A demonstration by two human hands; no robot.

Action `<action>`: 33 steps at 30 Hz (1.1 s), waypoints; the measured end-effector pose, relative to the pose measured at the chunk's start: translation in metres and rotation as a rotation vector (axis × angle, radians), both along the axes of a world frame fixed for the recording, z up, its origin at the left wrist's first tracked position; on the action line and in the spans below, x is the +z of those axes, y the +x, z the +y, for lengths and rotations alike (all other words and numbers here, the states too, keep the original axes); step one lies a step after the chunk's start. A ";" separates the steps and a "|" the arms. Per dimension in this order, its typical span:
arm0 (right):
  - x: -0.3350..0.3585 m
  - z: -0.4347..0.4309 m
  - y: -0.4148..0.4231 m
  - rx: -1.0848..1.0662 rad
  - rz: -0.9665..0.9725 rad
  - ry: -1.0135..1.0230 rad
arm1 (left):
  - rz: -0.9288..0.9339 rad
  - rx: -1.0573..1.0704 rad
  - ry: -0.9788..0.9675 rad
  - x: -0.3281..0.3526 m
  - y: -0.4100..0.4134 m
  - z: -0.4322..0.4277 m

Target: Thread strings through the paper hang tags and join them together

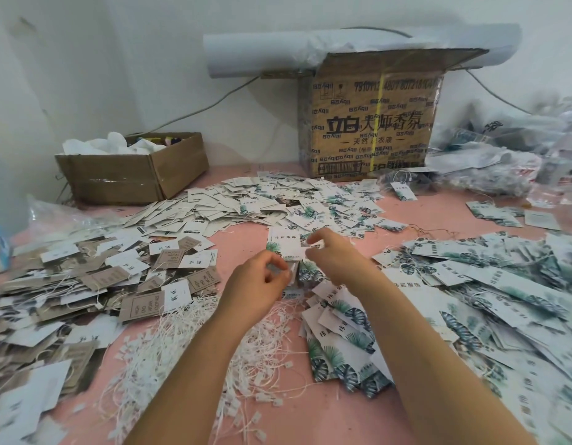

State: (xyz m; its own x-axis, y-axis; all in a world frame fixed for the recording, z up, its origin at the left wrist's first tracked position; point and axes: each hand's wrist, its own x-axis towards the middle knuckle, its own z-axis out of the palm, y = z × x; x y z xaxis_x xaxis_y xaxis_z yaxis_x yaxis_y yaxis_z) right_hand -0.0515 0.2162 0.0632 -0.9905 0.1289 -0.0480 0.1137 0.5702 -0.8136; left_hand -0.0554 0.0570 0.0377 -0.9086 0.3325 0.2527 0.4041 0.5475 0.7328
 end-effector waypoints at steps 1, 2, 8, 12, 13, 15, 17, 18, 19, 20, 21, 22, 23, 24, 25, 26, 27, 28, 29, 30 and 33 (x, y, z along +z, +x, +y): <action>-0.003 0.001 -0.003 -0.086 0.064 0.037 | -0.006 -0.001 -0.021 -0.002 0.000 0.000; -0.006 0.001 -0.005 -0.136 0.105 0.073 | -0.008 0.000 -0.034 -0.003 -0.001 0.000; -0.019 -0.012 -0.020 -0.156 0.058 0.289 | -0.017 0.036 -0.020 -0.008 -0.005 0.000; -0.015 -0.016 -0.027 -0.133 0.026 0.278 | 0.041 0.070 -0.118 -0.016 -0.007 -0.001; -0.014 -0.016 -0.028 -0.128 0.013 0.263 | 0.040 0.072 -0.143 -0.017 -0.008 -0.001; -0.012 -0.016 -0.029 -0.125 -0.006 0.207 | 0.032 0.071 -0.180 -0.019 -0.008 -0.002; -0.011 -0.014 -0.031 -0.132 -0.011 0.158 | 0.029 0.075 -0.175 -0.020 -0.010 -0.003; -0.011 -0.014 -0.031 -0.137 -0.011 0.138 | 0.030 0.078 -0.169 -0.020 -0.011 -0.003; -0.010 -0.013 -0.031 -0.140 -0.014 0.118 | 0.031 0.080 -0.167 -0.020 -0.012 -0.003; -0.011 -0.012 -0.030 -0.144 -0.011 0.102 | 0.029 0.079 -0.169 -0.019 -0.012 -0.003; -0.010 -0.011 -0.029 -0.151 -0.004 0.079 | 0.027 0.077 -0.171 -0.019 -0.011 -0.003; -0.010 -0.010 -0.028 -0.156 0.016 0.039 | 0.027 0.075 -0.167 -0.018 -0.010 -0.003; -0.008 -0.009 -0.025 -0.154 0.042 -0.030 | 0.035 0.075 -0.153 -0.017 -0.009 -0.003; -0.006 -0.007 -0.023 -0.140 0.069 -0.123 | 0.059 0.084 -0.132 -0.016 -0.007 -0.002; -0.004 -0.006 -0.020 -0.116 0.090 -0.216 | 0.102 0.108 -0.105 -0.014 -0.006 -0.001; -0.001 -0.005 -0.017 -0.085 0.101 -0.289 | 0.152 0.144 -0.069 -0.013 -0.005 0.000; 0.000 -0.005 -0.015 -0.054 0.107 -0.334 | 0.190 0.180 -0.023 -0.011 -0.004 0.001; 0.002 -0.005 -0.014 -0.033 0.110 -0.350 | 0.202 0.205 0.031 -0.008 -0.003 0.001; 0.004 -0.007 -0.013 -0.025 0.114 -0.341 | 0.187 0.214 0.086 -0.007 -0.003 0.001; 0.005 -0.008 -0.012 -0.032 0.119 -0.322 | 0.148 0.211 0.143 -0.005 -0.003 0.000; 0.004 -0.009 -0.015 -0.129 0.158 -0.223 | 0.035 0.196 0.245 -0.004 -0.005 -0.002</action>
State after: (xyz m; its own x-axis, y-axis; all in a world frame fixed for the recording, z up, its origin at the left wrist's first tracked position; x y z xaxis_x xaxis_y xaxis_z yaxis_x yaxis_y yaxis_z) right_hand -0.0665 0.2073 0.0674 -0.9641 0.2578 0.0636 0.0360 0.3641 -0.9307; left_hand -0.0604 0.0545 0.0332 -0.9388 0.0771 0.3357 0.3354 0.4264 0.8400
